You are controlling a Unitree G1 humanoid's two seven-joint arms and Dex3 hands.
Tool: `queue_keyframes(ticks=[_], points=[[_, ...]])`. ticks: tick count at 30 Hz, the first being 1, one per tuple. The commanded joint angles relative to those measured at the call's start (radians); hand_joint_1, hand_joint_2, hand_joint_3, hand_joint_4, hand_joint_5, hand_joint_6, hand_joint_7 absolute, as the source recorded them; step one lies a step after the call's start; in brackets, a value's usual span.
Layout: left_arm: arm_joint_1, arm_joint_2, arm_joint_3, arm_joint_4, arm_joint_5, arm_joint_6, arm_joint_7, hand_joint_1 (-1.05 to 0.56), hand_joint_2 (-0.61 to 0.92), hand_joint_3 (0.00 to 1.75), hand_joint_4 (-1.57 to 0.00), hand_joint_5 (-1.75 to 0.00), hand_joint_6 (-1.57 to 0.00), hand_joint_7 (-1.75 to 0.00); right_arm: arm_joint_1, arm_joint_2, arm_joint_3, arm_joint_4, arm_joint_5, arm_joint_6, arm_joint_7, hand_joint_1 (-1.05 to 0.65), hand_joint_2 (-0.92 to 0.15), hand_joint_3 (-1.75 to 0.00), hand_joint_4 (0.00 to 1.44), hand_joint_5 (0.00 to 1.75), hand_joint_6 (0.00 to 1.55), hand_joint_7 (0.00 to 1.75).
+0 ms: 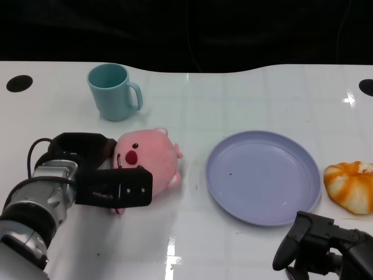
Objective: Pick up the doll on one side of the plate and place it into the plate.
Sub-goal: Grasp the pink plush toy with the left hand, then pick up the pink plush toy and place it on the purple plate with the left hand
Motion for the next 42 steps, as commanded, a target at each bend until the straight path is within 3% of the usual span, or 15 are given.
queue_keyframes(ticks=[1, 3, 5, 7, 8, 10, 13, 14, 17, 19, 26, 32, 36, 42], points=[[0.086, -0.019, -0.019, 0.031, -0.002, -0.027, 0.008, -0.24, 0.92, 0.33, -0.67, -1.53, -1.05, -0.18, -0.001, -0.007, 0.002, -0.003, -0.008, 0.005, -0.005, -0.23, -0.55, -1.10, 0.64, 1.75, 0.57, 1.45], [0.099, -0.011, -0.011, 0.025, -0.013, -0.042, 0.044, -0.27, 0.92, 0.27, -0.67, -1.41, -1.05, -0.15, -0.002, -0.005, 0.002, -0.004, -0.005, 0.008, -0.005, -0.22, -0.55, -1.10, 0.63, 1.75, 0.56, 1.45], [0.113, -0.003, -0.004, 0.017, -0.024, -0.064, 0.085, -0.27, 0.92, 0.23, -0.70, -1.45, -1.08, -0.15, -0.001, -0.003, 0.002, -0.001, -0.003, 0.005, -0.006, -0.22, -0.55, -1.10, 0.63, 1.75, 0.56, 1.45], [0.130, 0.010, 0.010, 0.004, -0.038, -0.106, 0.139, -0.25, 0.92, 0.25, -0.74, -1.68, -0.80, -1.17, 0.003, 0.000, 0.005, 0.002, -0.003, 0.003, -0.007, -0.21, -0.55, -1.10, 0.63, 1.75, 0.56, 1.45], [0.137, 0.017, 0.022, -0.004, -0.049, -0.126, 0.162, -0.24, 0.92, 0.27, -0.78, -1.72, -0.69, -1.50, 0.004, 0.001, 0.006, 0.003, -0.003, 0.000, -0.007, -0.21, -0.56, -1.10, 0.62, 1.75, 0.55, 1.45], [0.142, 0.031, 0.044, -0.023, -0.075, -0.156, 0.172, -0.22, 0.92, 0.31, -0.83, -1.74, -0.65, -1.68, 0.004, 0.002, 0.008, 0.002, -0.006, -0.006, -0.008, -0.20, -0.56, -1.09, 0.63, 1.75, 0.55, 1.44], [0.144, 0.046, 0.068, -0.048, -0.099, -0.178, 0.174, -0.21, 0.88, 0.39, -0.85, -1.75, -0.65, -1.74, 0.002, 0.002, 0.014, 0.004, -0.013, -0.007, -0.013, -0.19, -0.56, -1.09, 0.64, 1.75, 0.56, 1.44], [0.145, 0.050, 0.075, -0.055, -0.105, -0.185, 0.177, -0.19, 0.78, 0.57, -0.85, -1.75, -0.64, -1.74, 0.001, 0.002, 0.015, 0.006, -0.013, -0.005, -0.014, -0.20, -0.56, -1.09, 0.64, 1.75, 0.56, 1.44], [0.148, 0.067, 0.101, -0.084, -0.126, -0.213, 0.178, -0.15, 0.62, 0.90, -0.88, -1.75, -0.69, -1.75, -0.003, 0.007, 0.015, 0.006, -0.004, 0.012, -0.017, -0.22, -0.56, -1.10, 0.63, 1.75, 0.56, 1.44], [0.151, 0.074, 0.121, -0.104, -0.143, -0.223, 0.167, -0.15, 0.60, 0.98, -0.89, -1.75, -0.71, -1.75, -0.007, 0.008, 0.016, 0.012, -0.004, 0.012, -0.018, -0.22, -0.56, -1.10, 0.62, 1.75, 0.56, 1.44], [0.172, 0.089, 0.201, -0.230, -0.219, -0.207, 0.080, -0.14, 0.54, 1.11, -0.92, -1.75, -0.74, -1.75, -0.024, 0.015, 0.019, 0.063, -0.013, -0.030, -0.017, -0.20, -0.55, -1.10, 0.64, 1.74, 0.56, 1.45], [0.228, 0.107, 0.254, -0.422, -0.256, -0.139, -0.014, -0.14, 0.50, 1.13, -0.92, -1.75, -0.72, -1.75, -0.021, 0.021, 0.023, 0.065, -0.013, -0.037, -0.017, -0.19, -0.55, -1.11, 0.64, 1.74, 0.57, 1.44], [0.267, 0.121, 0.269, -0.540, -0.252, -0.126, -0.046, -0.12, 0.43, 1.24, -0.93, -1.75, -0.75, -1.75, -0.016, 0.016, 0.026, 0.058, -0.024, -0.039, -0.015, -0.19, -0.54, -1.11, 0.64, 1.75, 0.57, 1.43], [0.285, 0.080, 0.284, -0.680, -0.267, -0.052, -0.100, -0.13, 0.41, 1.32, -0.96, -1.75, -0.77, -1.75, -0.010, 0.011, 0.013, 0.049, -0.017, -0.031, -0.009, -0.17, -0.55, -1.10, 0.64, 1.73, 0.57, 1.42]])
